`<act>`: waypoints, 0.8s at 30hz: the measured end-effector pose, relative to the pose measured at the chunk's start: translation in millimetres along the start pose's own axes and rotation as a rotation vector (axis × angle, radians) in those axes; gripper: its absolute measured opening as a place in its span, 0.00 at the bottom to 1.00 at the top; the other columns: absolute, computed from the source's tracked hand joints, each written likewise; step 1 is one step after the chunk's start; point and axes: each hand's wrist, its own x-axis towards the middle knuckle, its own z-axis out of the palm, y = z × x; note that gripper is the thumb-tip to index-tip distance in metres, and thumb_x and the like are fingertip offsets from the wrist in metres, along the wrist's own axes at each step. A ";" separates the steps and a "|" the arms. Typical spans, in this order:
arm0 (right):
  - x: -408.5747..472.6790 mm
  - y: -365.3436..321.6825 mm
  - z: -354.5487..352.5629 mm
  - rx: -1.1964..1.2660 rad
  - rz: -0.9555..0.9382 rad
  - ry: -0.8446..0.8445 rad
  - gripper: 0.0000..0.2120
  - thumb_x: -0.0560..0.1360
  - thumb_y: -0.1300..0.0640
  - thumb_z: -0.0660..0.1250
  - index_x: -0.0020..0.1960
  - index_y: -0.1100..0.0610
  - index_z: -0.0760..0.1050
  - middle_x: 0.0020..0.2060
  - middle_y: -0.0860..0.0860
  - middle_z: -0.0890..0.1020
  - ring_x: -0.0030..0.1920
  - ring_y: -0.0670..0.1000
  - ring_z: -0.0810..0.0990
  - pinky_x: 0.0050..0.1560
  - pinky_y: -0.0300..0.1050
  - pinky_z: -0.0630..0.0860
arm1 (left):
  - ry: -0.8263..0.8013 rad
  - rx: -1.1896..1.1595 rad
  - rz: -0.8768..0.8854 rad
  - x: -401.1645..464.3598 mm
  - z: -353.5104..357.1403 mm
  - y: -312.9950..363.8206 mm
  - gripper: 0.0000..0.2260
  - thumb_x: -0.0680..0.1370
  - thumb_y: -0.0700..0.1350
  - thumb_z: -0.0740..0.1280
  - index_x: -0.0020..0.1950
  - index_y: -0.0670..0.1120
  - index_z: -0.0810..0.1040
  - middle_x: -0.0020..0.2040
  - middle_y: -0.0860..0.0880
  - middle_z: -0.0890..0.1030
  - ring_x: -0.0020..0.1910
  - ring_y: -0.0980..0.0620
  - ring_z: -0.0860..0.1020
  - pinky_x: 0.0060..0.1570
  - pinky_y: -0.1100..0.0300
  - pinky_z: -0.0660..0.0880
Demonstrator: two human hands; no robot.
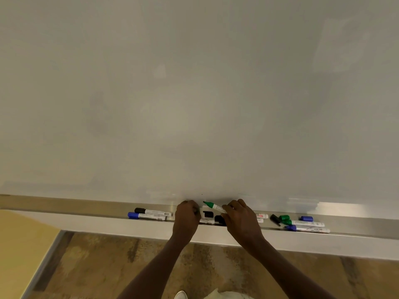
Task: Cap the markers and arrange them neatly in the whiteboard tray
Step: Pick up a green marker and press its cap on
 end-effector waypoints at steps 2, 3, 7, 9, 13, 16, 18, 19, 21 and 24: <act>0.4 1.0 -0.9 0.005 -0.006 0.010 0.09 0.67 0.58 0.76 0.46 0.57 0.81 0.39 0.53 0.82 0.38 0.52 0.77 0.31 0.44 0.77 | 0.012 -0.032 0.009 0.8 2.0 -0.2 0.03 0.69 0.39 0.73 0.40 0.44 0.82 0.40 0.49 0.81 0.36 0.54 0.77 0.31 0.74 0.65; -0.4 1.7 -1.2 0.008 -0.006 0.017 0.10 0.67 0.58 0.76 0.46 0.58 0.81 0.39 0.53 0.82 0.38 0.52 0.77 0.32 0.44 0.76 | 0.019 -0.056 0.005 0.8 2.5 -0.4 0.03 0.68 0.38 0.73 0.40 0.44 0.82 0.40 0.48 0.80 0.37 0.53 0.77 0.33 0.74 0.67; -4.7 5.3 1.6 0.032 0.011 0.031 0.11 0.66 0.60 0.76 0.48 0.58 0.81 0.40 0.54 0.83 0.39 0.53 0.77 0.33 0.44 0.76 | 0.082 -0.172 -0.021 -3.8 -0.5 1.6 0.06 0.65 0.38 0.75 0.40 0.44 0.82 0.39 0.50 0.78 0.37 0.54 0.77 0.37 0.72 0.71; -5.8 6.4 4.4 0.045 0.020 0.029 0.12 0.67 0.60 0.75 0.50 0.58 0.81 0.41 0.54 0.83 0.40 0.53 0.77 0.34 0.45 0.77 | 0.073 -0.261 -0.080 -8.7 -4.2 3.6 0.05 0.67 0.39 0.75 0.39 0.44 0.81 0.35 0.53 0.79 0.36 0.55 0.78 0.36 0.69 0.72; -7.2 3.3 6.4 0.053 0.008 0.026 0.12 0.68 0.61 0.73 0.52 0.58 0.79 0.42 0.53 0.82 0.41 0.53 0.76 0.35 0.46 0.76 | -0.021 -0.771 -0.458 -11.2 -12.3 6.2 0.03 0.75 0.37 0.67 0.47 0.40 0.80 0.43 0.42 0.83 0.41 0.48 0.82 0.45 0.57 0.80; -7.9 -1.5 7.0 0.054 -0.016 0.021 0.13 0.69 0.61 0.72 0.54 0.58 0.78 0.43 0.53 0.81 0.42 0.53 0.75 0.37 0.46 0.76 | -0.099 -1.229 -0.637 -12.0 -22.7 9.6 0.10 0.80 0.33 0.59 0.57 0.38 0.77 0.52 0.37 0.80 0.50 0.44 0.80 0.51 0.57 0.80; -8.3 -5.7 6.6 0.066 -0.039 0.029 0.13 0.70 0.61 0.71 0.55 0.58 0.77 0.44 0.53 0.81 0.43 0.53 0.74 0.38 0.46 0.75 | -0.138 -1.345 -0.696 -13.5 -30.6 9.6 0.13 0.81 0.34 0.54 0.60 0.38 0.76 0.56 0.36 0.78 0.56 0.44 0.79 0.52 0.57 0.79; -9.1 -9.0 5.2 0.080 -0.054 0.039 0.13 0.71 0.61 0.70 0.55 0.58 0.77 0.44 0.53 0.81 0.43 0.52 0.74 0.38 0.46 0.75 | -0.147 -1.390 -0.720 -14.8 -34.3 9.1 0.14 0.82 0.34 0.53 0.61 0.37 0.75 0.57 0.36 0.77 0.56 0.44 0.78 0.53 0.56 0.79; -11.5 -15.6 1.3 0.117 -0.087 0.060 0.12 0.72 0.61 0.69 0.55 0.59 0.76 0.44 0.53 0.80 0.43 0.52 0.74 0.38 0.46 0.75 | -0.157 -1.469 -0.752 -17.7 -38.5 7.4 0.14 0.82 0.35 0.52 0.62 0.36 0.74 0.57 0.36 0.77 0.54 0.45 0.78 0.56 0.55 0.77; -17.3 -24.3 -2.8 0.171 -0.127 0.065 0.10 0.75 0.61 0.67 0.56 0.59 0.76 0.44 0.53 0.79 0.43 0.52 0.74 0.36 0.44 0.74 | -0.142 -1.538 -0.773 -24.6 -41.6 6.9 0.11 0.82 0.36 0.54 0.61 0.36 0.72 0.53 0.38 0.78 0.51 0.45 0.79 0.56 0.53 0.75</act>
